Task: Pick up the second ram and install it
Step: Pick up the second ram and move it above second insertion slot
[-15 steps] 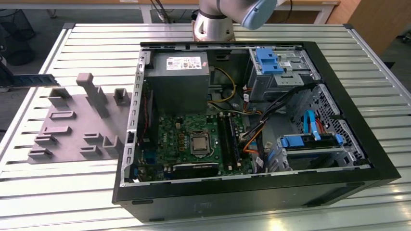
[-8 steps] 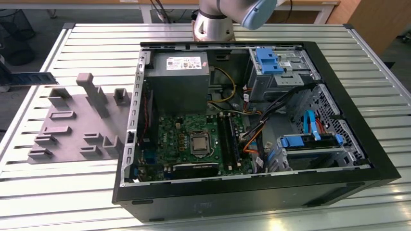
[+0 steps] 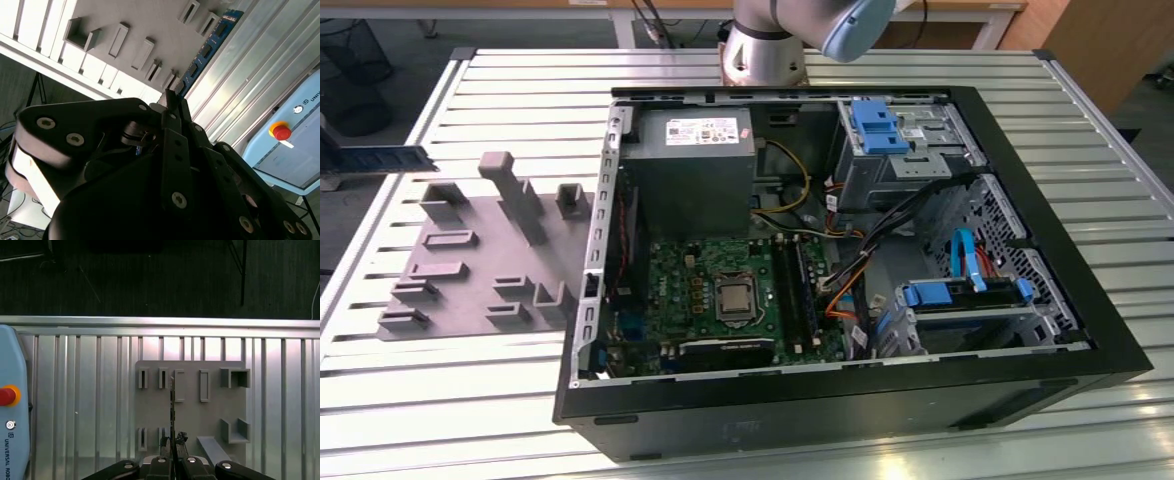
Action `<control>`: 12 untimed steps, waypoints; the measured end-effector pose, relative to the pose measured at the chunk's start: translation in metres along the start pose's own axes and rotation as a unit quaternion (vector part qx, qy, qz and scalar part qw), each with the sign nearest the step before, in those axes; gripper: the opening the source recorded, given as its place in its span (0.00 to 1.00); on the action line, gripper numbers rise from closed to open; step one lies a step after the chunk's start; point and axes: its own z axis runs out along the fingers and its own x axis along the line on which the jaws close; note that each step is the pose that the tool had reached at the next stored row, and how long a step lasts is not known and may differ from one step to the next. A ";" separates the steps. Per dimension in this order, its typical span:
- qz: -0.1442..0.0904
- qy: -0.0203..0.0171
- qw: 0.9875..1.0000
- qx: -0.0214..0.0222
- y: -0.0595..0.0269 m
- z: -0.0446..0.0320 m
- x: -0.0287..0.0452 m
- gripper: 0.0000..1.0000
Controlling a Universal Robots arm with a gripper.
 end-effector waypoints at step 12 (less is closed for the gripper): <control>0.000 0.000 1.000 0.000 0.0001 -0.0065 -0.0002 0.14</control>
